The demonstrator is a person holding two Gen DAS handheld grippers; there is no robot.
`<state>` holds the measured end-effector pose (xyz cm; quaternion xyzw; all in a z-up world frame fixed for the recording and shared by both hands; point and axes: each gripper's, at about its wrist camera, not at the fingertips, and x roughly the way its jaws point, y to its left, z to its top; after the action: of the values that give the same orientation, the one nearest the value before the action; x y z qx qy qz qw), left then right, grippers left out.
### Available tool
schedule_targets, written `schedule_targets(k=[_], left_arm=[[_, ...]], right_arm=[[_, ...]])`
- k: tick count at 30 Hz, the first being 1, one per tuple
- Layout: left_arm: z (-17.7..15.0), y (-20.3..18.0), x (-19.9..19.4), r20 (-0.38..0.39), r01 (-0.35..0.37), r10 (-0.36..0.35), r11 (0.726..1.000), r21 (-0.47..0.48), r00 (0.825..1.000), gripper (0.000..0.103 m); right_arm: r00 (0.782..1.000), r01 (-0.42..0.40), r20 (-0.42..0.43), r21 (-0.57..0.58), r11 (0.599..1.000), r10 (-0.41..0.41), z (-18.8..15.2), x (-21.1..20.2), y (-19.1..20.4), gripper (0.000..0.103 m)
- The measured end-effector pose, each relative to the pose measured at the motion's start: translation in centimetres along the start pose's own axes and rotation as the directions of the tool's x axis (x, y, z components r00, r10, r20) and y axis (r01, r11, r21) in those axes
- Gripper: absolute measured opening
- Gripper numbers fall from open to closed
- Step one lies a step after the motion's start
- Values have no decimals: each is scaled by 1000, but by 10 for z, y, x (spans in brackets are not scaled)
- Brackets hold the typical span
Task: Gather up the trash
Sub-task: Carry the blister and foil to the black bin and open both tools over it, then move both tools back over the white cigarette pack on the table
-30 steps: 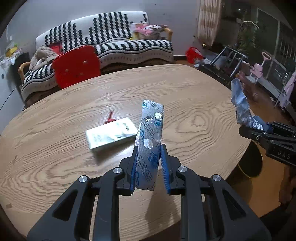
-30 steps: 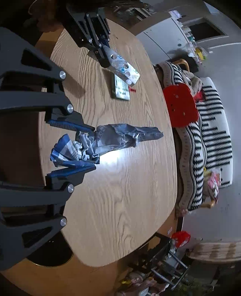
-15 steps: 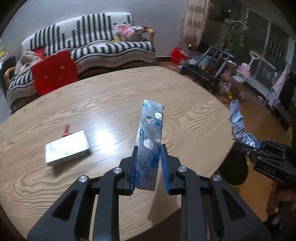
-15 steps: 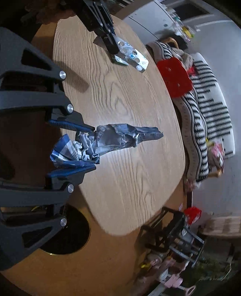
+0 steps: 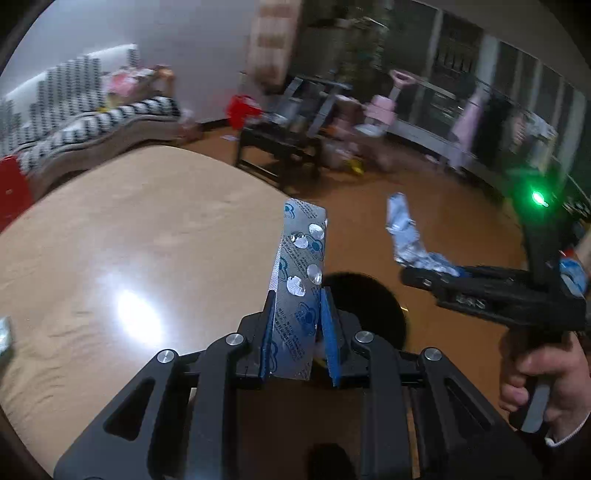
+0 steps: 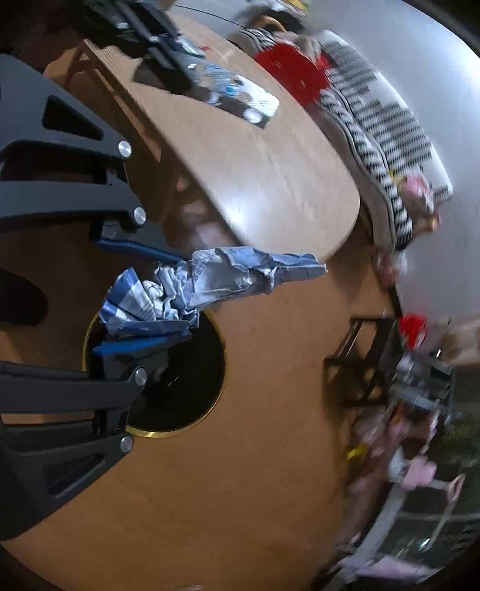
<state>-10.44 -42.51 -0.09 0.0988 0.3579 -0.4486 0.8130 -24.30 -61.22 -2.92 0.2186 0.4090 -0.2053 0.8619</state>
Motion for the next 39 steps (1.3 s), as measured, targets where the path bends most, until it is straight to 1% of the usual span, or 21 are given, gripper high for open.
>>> schedule_targets(k=[3,4,6,9,13,19,22,25,26,27,29,30,31,34,36,38,39], left_arm=[[-2,-23,26,-40,45,-44,999,28,998,22],[-3,-29,36,-61,72,-71,997,22,996,22],[-4,-39,55,-87,95,-93,995,17,992,22],[-5,-43,75,-115,98,-95,995,20,989,22],[-8,-53,102,-146,103,-100,995,15,984,22],[-11,-56,124,-165,103,-98,995,19,981,23],[-9,-55,132,-165,115,-113,993,6,980,22],[-9,-53,135,-166,108,-106,994,3,980,23],[-9,-54,137,-168,111,-109,994,6,980,25],[-10,-55,137,-169,112,-109,994,7,980,28],[-10,-55,136,-165,111,-109,994,4,980,59],[-10,-55,134,-149,111,-110,994,-3,983,65],[-10,-56,133,-141,109,-109,994,-7,984,69],[-8,-56,127,-132,116,-117,993,-15,984,78],[-5,-56,121,-121,121,-122,993,-18,985,82],[-4,-54,112,-115,124,-125,992,-20,985,89],[-2,-51,105,-113,129,-132,991,-27,985,90]], right_arm=[[1000,11,-16,61,998,-10,-2,3,-29,36],[1000,10,-21,74,997,-8,-1,5,-35,36],[1000,5,-26,95,995,-3,0,5,-47,36],[999,11,-37,109,994,-7,0,8,-58,36],[999,15,-51,114,993,-9,1,14,-61,36],[998,20,-64,124,992,-12,7,22,-59,36],[998,24,-68,133,991,-15,10,25,-59,37],[998,28,-65,148,989,-19,11,25,-62,43],[998,30,-63,152,988,-20,11,25,-63,47],[998,36,-61,155,987,-27,11,25,-64,49],[998,35,-60,159,987,-26,10,24,-63,52],[998,34,-59,159,987,-25,10,24,-63,56],[998,34,-57,158,987,-25,9,23,-62,58],[998,30,-53,152,988,-22,9,21,-61,63],[999,29,-45,148,989,-23,9,19,-57,68],[1000,18,-28,136,991,-14,13,14,-50,72],[1000,9,-20,126,992,-7,15,12,-44,72]])
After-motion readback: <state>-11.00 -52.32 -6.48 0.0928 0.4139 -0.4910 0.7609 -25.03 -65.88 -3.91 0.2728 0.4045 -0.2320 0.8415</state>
